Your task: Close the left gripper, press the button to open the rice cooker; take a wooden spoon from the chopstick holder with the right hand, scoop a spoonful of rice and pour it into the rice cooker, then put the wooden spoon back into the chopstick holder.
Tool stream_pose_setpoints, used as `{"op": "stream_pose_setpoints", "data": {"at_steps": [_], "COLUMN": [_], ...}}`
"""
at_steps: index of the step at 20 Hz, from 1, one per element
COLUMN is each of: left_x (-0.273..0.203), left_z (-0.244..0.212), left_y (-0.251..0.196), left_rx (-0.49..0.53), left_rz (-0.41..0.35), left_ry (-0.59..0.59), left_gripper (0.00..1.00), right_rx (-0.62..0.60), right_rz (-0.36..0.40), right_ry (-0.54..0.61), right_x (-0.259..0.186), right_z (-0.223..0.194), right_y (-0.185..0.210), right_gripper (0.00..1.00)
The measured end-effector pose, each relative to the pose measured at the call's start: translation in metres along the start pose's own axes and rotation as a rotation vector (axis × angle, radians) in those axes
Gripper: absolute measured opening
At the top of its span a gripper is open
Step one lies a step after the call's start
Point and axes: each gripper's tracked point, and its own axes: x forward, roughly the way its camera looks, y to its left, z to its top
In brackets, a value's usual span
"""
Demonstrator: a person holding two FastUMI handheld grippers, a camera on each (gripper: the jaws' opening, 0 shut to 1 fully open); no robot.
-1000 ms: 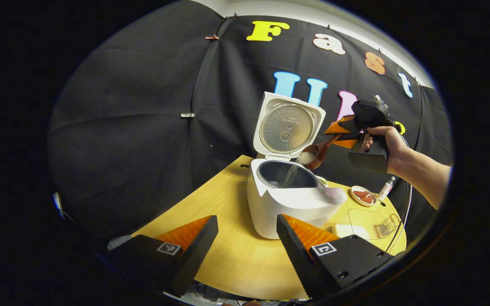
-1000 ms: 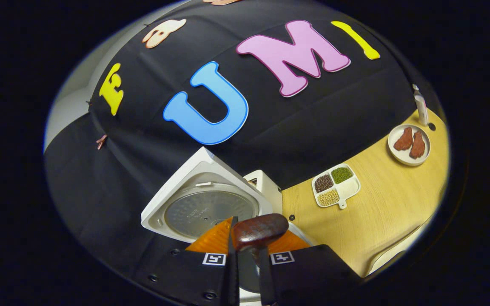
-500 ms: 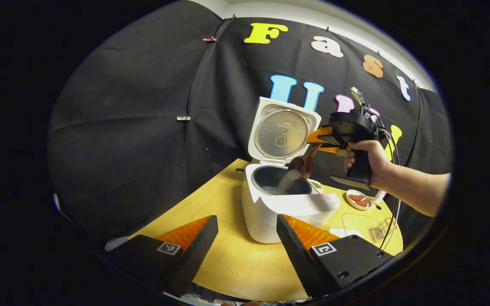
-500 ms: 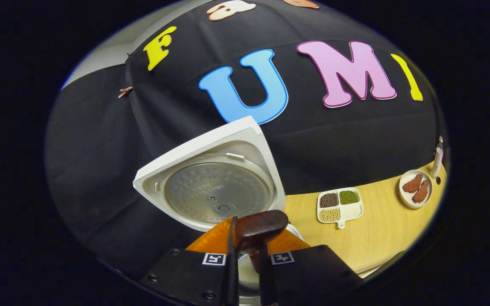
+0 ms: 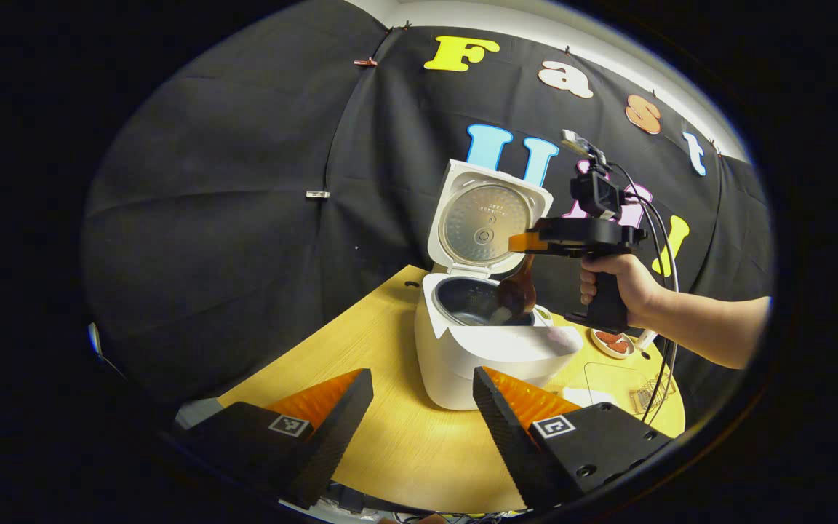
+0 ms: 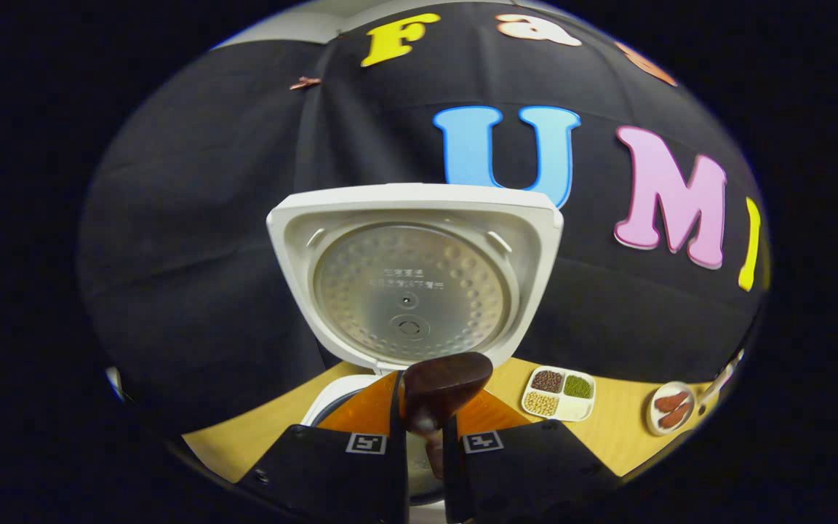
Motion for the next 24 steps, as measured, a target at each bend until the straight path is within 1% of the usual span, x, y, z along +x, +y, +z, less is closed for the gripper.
{"op": "stream_pose_setpoints", "data": {"at_steps": [4,7,8,9,11,13,14,15,17,19,21,24], "left_x": [-0.005,-0.009,-0.011,-0.012,-0.015,-0.018,-0.02,-0.021,-0.023,-0.021,-0.017,-0.014], "left_z": [-0.002,-0.004,-0.004,-0.004,-0.005,-0.006,-0.007,-0.006,-0.003,-0.004,-0.004,-0.003], "left_y": [0.001,0.0,0.0,-0.001,-0.003,-0.009,-0.013,-0.016,-0.025,-0.039,-0.055,-0.084], "left_rx": [-0.002,-0.006,-0.007,-0.005,0.008,0.018,0.019,0.019,0.012,0.003,0.003,0.035], "left_rz": [0.003,0.005,0.006,0.008,0.01,0.002,-0.005,-0.011,-0.027,-0.052,-0.079,-0.124], "left_ry": [0.001,-0.002,-0.004,-0.006,-0.007,-0.009,-0.011,-0.013,-0.014,-0.009,-0.005,0.0], "left_gripper": [0.96,0.95,0.96,0.96,0.96,0.96,0.96,0.96,0.95,0.95,0.96,0.95], "right_rx": [-0.14,-0.258,-0.273,-0.263,-0.195,-0.112,-0.073,-0.034,0.056,0.157,0.253,0.357], "right_rz": [0.069,0.083,0.084,0.08,0.067,0.053,0.037,0.018,-0.008,-0.02,-0.044,-0.131], "right_ry": [0.01,-0.002,0.0,0.003,0.004,-0.019,-0.041,-0.068,-0.12,-0.156,-0.169,-0.22], "right_x": [0.001,-0.005,-0.007,-0.007,-0.012,-0.022,-0.029,-0.038,-0.059,-0.086,-0.113,-0.164], "right_z": [-0.015,-0.02,-0.021,-0.022,-0.016,0.001,0.011,0.024,0.047,0.063,0.068,0.071], "right_y": [0.035,0.049,0.05,0.049,0.043,0.032,0.023,0.012,-0.012,-0.038,-0.071,-0.136], "right_gripper": [0.23,0.23,0.23,0.23,0.23,0.23,0.19,0.23,0.23,0.23,0.23,0.23]}}
